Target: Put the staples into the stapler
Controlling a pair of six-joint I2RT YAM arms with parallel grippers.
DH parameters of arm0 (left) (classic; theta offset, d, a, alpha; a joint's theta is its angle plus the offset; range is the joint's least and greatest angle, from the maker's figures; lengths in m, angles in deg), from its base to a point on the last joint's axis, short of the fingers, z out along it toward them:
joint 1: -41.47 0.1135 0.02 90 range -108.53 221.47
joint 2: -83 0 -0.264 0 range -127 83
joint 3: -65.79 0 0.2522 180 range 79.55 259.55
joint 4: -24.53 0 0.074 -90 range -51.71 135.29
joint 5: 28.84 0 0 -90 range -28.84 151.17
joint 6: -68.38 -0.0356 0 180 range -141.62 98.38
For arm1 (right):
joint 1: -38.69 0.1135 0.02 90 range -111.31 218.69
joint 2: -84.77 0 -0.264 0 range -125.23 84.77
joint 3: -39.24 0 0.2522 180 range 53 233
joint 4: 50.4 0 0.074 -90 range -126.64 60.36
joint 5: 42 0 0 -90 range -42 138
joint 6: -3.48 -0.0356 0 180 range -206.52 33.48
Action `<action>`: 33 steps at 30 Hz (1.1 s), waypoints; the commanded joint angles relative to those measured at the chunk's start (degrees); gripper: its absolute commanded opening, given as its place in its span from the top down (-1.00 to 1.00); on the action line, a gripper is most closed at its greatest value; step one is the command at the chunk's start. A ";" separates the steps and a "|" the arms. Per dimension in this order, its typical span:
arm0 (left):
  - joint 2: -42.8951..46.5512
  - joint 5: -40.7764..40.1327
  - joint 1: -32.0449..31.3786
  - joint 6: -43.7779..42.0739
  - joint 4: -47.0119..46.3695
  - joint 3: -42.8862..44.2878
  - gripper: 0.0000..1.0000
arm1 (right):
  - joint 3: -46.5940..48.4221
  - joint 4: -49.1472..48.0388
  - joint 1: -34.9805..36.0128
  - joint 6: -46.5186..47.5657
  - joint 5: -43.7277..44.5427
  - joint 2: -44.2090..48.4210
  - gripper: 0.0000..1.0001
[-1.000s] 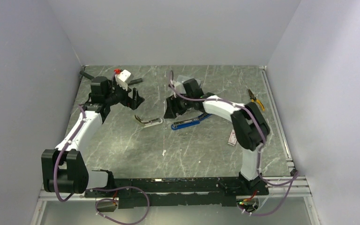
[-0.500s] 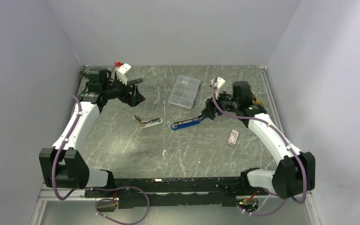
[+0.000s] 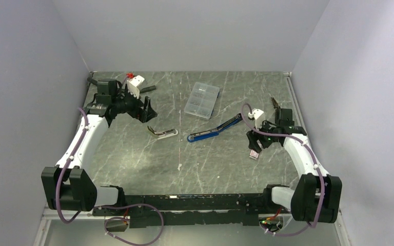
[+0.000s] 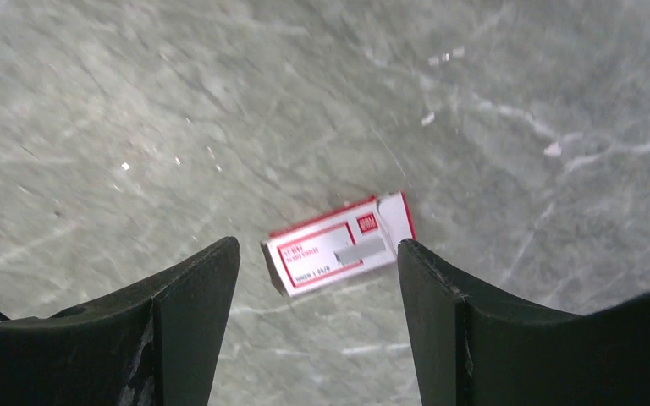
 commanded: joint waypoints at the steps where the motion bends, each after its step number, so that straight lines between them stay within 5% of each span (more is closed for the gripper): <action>1: 1.83 0.98 0.12 -1.01 0.26 -1.16 -0.89 | -1.22 3.50 -3.89 11.69 0.65 -0.93 -0.43; 18: 3.05 2.71 0.08 -3.10 -0.47 -3.54 -0.89 | 1.72 9.16 -11.94 38.74 3.74 -11.32 -0.52; 33: 1.86 2.49 0.11 -5.33 -6.68 -6.61 -0.90 | 7.62 7.59 -11.58 46.44 -1.38 -23.58 -0.51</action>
